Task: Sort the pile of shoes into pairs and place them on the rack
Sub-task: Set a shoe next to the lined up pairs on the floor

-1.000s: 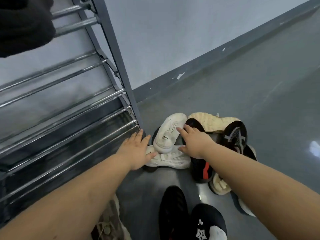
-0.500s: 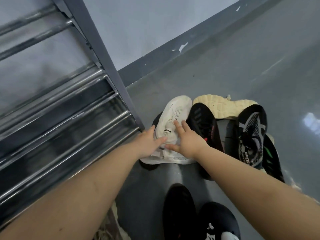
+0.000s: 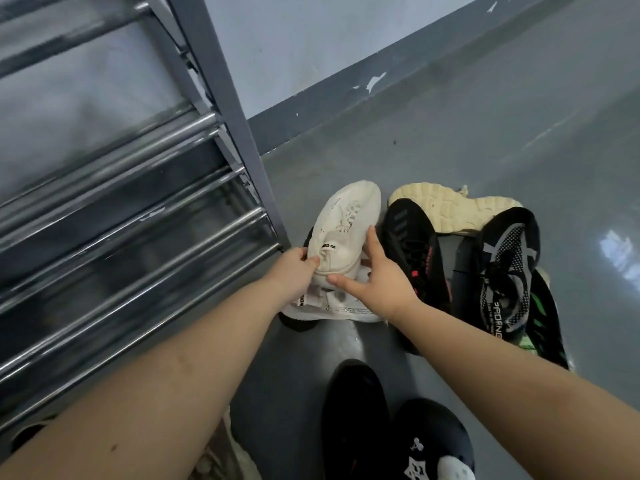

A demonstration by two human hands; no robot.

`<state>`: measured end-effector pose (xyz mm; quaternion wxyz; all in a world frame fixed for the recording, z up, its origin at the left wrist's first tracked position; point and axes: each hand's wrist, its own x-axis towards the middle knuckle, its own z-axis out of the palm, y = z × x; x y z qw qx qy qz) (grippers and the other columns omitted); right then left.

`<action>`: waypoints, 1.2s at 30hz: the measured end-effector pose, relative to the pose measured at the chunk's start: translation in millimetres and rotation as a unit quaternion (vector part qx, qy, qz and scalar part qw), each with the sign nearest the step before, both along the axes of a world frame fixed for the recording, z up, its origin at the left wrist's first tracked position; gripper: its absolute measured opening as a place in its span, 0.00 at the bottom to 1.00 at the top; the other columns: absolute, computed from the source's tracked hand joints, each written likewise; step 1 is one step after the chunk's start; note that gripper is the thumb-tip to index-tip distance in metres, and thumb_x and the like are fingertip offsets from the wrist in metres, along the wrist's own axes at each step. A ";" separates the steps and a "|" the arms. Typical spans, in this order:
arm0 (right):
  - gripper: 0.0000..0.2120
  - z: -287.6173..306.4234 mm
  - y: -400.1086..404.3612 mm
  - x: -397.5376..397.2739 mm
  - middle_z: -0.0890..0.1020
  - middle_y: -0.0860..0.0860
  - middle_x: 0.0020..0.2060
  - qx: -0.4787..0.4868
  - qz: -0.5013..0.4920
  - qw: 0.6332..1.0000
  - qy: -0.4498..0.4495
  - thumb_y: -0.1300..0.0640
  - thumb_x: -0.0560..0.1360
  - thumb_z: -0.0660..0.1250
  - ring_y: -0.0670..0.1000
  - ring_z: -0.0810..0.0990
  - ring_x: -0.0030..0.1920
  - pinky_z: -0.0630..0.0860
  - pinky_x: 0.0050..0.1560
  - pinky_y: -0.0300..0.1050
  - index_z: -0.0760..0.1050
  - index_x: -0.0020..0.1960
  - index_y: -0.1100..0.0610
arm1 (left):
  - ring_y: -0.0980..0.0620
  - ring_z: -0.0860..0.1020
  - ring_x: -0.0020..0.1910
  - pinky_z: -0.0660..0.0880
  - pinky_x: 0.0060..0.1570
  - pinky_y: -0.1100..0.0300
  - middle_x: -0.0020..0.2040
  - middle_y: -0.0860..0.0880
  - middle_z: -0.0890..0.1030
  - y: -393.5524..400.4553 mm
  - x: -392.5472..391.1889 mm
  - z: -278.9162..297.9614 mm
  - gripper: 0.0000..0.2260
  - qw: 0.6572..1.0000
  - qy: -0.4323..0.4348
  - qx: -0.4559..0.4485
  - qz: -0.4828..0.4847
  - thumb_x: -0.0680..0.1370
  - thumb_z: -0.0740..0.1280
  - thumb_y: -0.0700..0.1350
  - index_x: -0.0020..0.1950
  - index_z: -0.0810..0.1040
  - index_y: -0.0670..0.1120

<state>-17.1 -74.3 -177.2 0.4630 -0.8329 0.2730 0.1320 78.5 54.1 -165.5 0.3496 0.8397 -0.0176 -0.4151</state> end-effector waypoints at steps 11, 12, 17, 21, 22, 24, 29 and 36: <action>0.59 111.2 25.4 -23.5 0.63 0.52 0.75 -0.021 0.070 0.997 0.025 0.43 0.63 0.77 0.52 0.69 0.70 0.67 0.70 0.49 0.40 0.78 0.54 | 0.48 0.79 0.58 0.73 0.61 0.55 0.61 0.46 0.79 55.2 -42.5 79.8 0.17 0.989 0.021 -0.133 0.067 0.78 0.65 0.42 0.66 0.73 0.41; 0.59 127.2 29.8 -25.3 0.62 0.52 0.75 -0.025 0.091 0.995 0.038 0.43 0.64 0.77 0.52 0.67 0.72 0.66 0.71 0.47 0.39 0.78 0.56 | 0.48 0.79 0.55 0.74 0.60 0.55 0.59 0.45 0.80 63.4 -49.7 90.0 0.16 0.985 0.032 -0.147 0.079 0.78 0.65 0.41 0.65 0.74 0.40; 0.54 190.7 67.9 -39.6 0.68 0.56 0.70 -0.111 0.193 0.968 0.119 0.42 0.65 0.76 0.55 0.72 0.65 0.71 0.63 0.45 0.46 0.77 0.60 | 0.54 0.77 0.39 0.74 0.45 0.64 0.47 0.45 0.80 106.8 -100.2 124.7 0.11 0.967 0.096 -0.187 0.147 0.78 0.65 0.41 0.60 0.76 0.41; 0.56 204.6 122.4 -69.2 0.72 0.54 0.66 -0.145 0.250 0.945 0.152 0.43 0.62 0.78 0.54 0.74 0.61 0.71 0.57 0.43 0.48 0.76 0.59 | 0.54 0.75 0.36 0.73 0.37 0.67 0.44 0.45 0.79 160.3 -147.8 136.1 0.04 0.956 0.098 -0.203 0.188 0.77 0.67 0.39 0.51 0.78 0.45; 0.56 202.5 136.2 -77.4 0.72 0.54 0.67 -0.154 0.263 0.941 0.145 0.42 0.61 0.78 0.54 0.73 0.63 0.70 0.60 0.44 0.50 0.76 0.59 | 0.55 0.75 0.35 0.73 0.34 0.68 0.41 0.45 0.79 174.0 -158.3 137.6 0.04 0.952 0.100 -0.209 0.201 0.77 0.66 0.37 0.48 0.78 0.44; 0.55 195.2 164.2 -93.4 0.71 0.54 0.68 -0.164 0.279 0.938 0.128 0.40 0.61 0.77 0.54 0.72 0.65 0.69 0.62 0.44 0.51 0.76 0.58 | 0.57 0.76 0.29 0.72 0.28 0.71 0.37 0.46 0.78 203.2 -177.1 137.4 0.06 0.946 0.104 -0.211 0.221 0.77 0.65 0.35 0.44 0.77 0.44; 0.54 172.9 227.8 -129.4 0.63 0.53 0.74 -0.089 0.299 0.943 0.119 0.46 0.66 0.76 0.53 0.65 0.72 0.63 0.67 0.41 0.45 0.78 0.57 | 0.51 0.77 0.39 0.73 0.41 0.63 0.41 0.46 0.80 269.8 -215.7 119.3 0.11 0.944 0.107 -0.176 0.259 0.75 0.66 0.36 0.58 0.78 0.40; 0.52 130.4 253.8 -164.4 0.63 0.52 0.74 -0.022 0.275 0.949 0.154 0.48 0.66 0.77 0.52 0.65 0.72 0.64 0.67 0.40 0.48 0.78 0.57 | 0.52 0.76 0.38 0.71 0.35 0.67 0.42 0.43 0.79 299.4 -252.6 88.1 0.13 0.938 0.138 -0.159 0.277 0.74 0.66 0.35 0.59 0.78 0.37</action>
